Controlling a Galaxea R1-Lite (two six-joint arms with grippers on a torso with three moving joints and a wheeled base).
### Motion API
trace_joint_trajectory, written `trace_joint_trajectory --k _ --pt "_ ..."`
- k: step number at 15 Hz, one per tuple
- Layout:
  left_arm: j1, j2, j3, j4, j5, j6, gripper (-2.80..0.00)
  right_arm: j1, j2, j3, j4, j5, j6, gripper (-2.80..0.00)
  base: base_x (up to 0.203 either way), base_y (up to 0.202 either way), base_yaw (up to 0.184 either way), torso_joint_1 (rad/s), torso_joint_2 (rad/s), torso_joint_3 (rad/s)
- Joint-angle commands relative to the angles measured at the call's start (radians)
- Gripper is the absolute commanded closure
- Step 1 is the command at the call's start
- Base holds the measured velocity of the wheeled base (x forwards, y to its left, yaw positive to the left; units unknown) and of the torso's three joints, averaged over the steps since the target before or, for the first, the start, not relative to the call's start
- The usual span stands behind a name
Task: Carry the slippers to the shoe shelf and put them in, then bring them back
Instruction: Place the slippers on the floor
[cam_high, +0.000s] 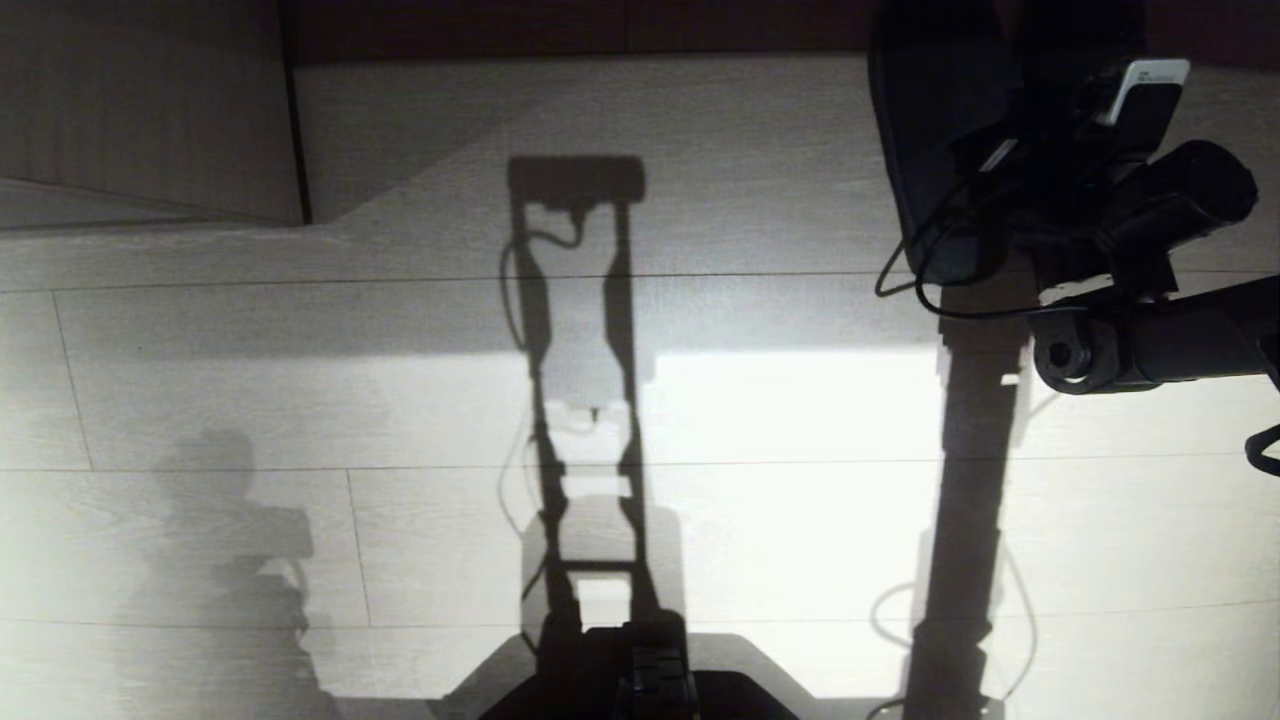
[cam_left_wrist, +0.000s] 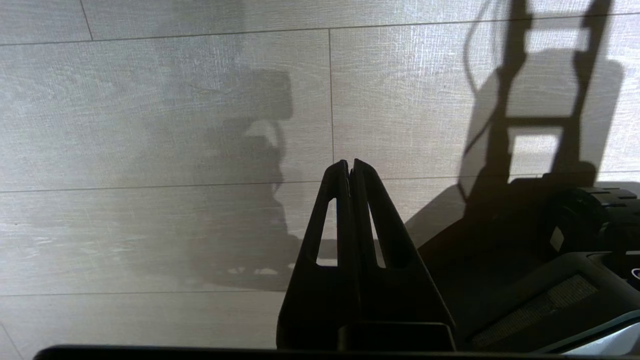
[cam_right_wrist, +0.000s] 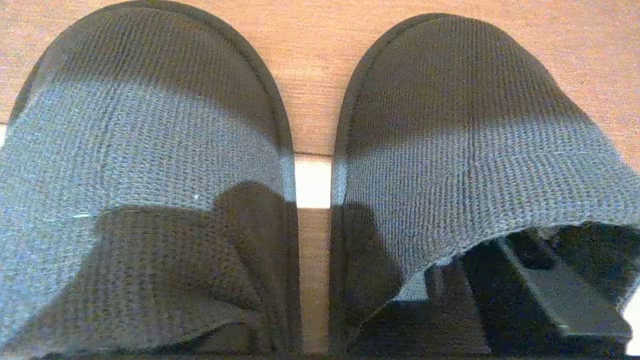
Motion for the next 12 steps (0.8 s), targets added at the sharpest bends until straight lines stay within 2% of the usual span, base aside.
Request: trace_joint_trajectory --k 1,4,7,12 --pt "0.000 0.000 0.000 0.000 0.000 0.000 0.00 0.000 -0.051 0.045 0.002 0.000 0.000 -2.80 0.000 0.000 0.000 0.000 0.00 0.000" --pt "0.000 0.000 0.000 0.000 0.000 0.000 0.00 0.000 -0.098 0.102 0.006 0.001 0.004 -2.80 0.000 0.000 0.000 0.000 0.00 0.000" --pt "0.000 0.000 0.000 0.000 0.000 0.000 0.00 0.000 -0.202 0.230 0.017 0.000 0.010 -2.80 0.000 0.000 0.000 0.000 0.00 0.000" --pt "0.000 0.000 0.000 0.000 0.000 0.000 0.00 0.000 -0.357 0.358 0.060 0.000 0.034 -2.80 0.000 0.000 0.000 0.000 0.00 0.000"
